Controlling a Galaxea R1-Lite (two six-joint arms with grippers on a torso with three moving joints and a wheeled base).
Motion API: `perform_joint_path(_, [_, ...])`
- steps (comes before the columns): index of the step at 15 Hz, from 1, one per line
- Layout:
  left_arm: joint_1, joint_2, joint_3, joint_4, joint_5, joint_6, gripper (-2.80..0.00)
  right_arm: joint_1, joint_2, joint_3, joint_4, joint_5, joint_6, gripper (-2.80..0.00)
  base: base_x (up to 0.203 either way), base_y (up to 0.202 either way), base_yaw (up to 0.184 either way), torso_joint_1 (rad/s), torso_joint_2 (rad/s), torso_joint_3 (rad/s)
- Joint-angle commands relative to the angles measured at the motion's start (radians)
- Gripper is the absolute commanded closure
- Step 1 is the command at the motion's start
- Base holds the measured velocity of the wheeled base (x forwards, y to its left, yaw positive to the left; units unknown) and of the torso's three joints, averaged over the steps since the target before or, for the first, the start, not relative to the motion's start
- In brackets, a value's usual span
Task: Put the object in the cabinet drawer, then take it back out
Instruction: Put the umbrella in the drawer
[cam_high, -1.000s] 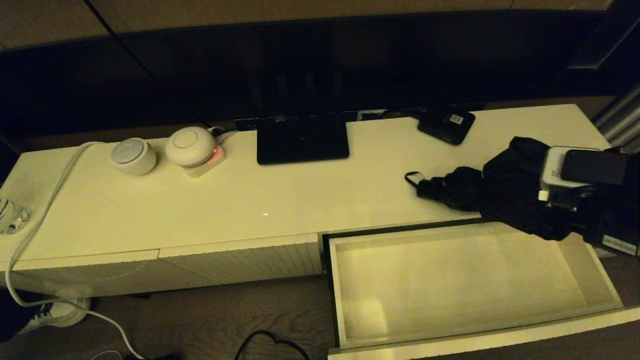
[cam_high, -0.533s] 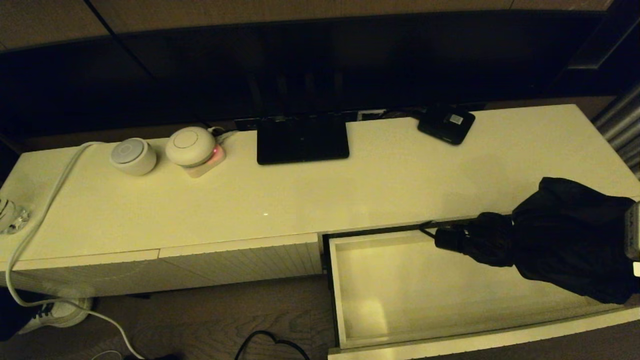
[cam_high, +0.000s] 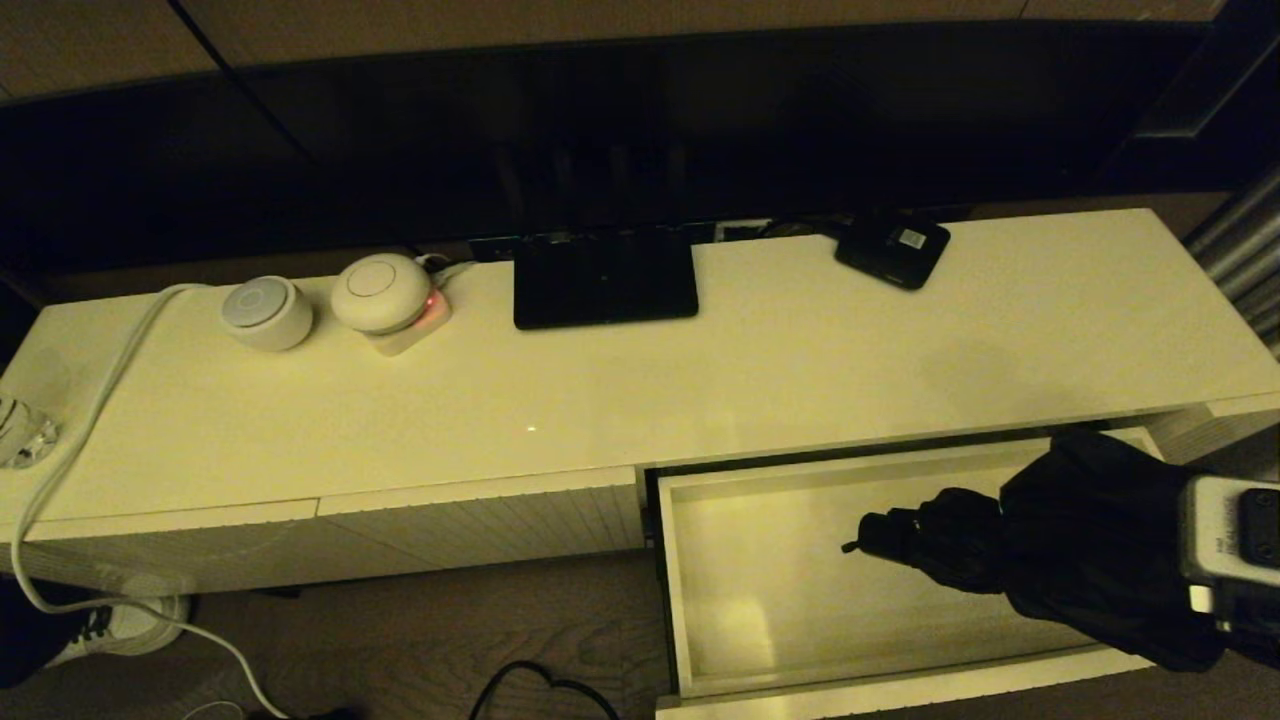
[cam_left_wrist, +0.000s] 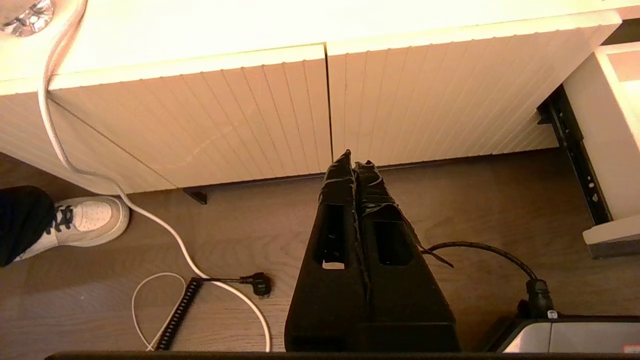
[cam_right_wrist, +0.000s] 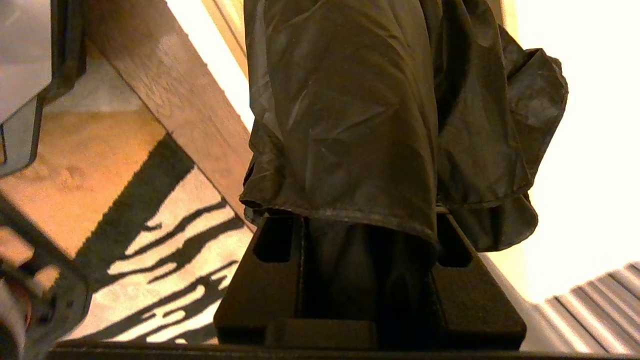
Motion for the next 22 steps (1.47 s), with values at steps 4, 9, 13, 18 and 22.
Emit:
perform_joint_path(4, [0.001,0.000,0.003,0.000,0.000,-0.001,0.00,-0.004,0.195,0.074,-0.196,0.016,-0.006,0.00,0.000,0.000,0.000,0.000,0.00,0.000])
perform_joint_path(9, [0.001,0.000,0.003,0.000,0.000,0.000,0.00,-0.046,0.320,0.077,-0.314,0.018,-0.021,0.00,0.000,0.000,0.000,0.000,0.00,0.000])
perform_joint_path(13, [0.001,0.000,0.003,0.000,0.000,0.000,0.00,-0.136,0.411,0.142,-0.475,0.038,-0.091,0.00,0.000,0.000,0.000,0.000,0.00,0.000])
perform_joint_path(18, [0.001,0.000,0.003,0.000,0.000,0.000,0.00,-0.170,0.445,0.142,-0.538,0.055,-0.106,0.00,0.000,0.000,0.000,0.000,0.00,0.000])
perform_joint_path(22, [0.001,0.000,0.003,0.000,0.000,0.000,0.00,-0.170,0.420,0.122,-0.538,0.047,-0.113,0.00,0.000,0.000,0.000,0.000,0.00,0.000])
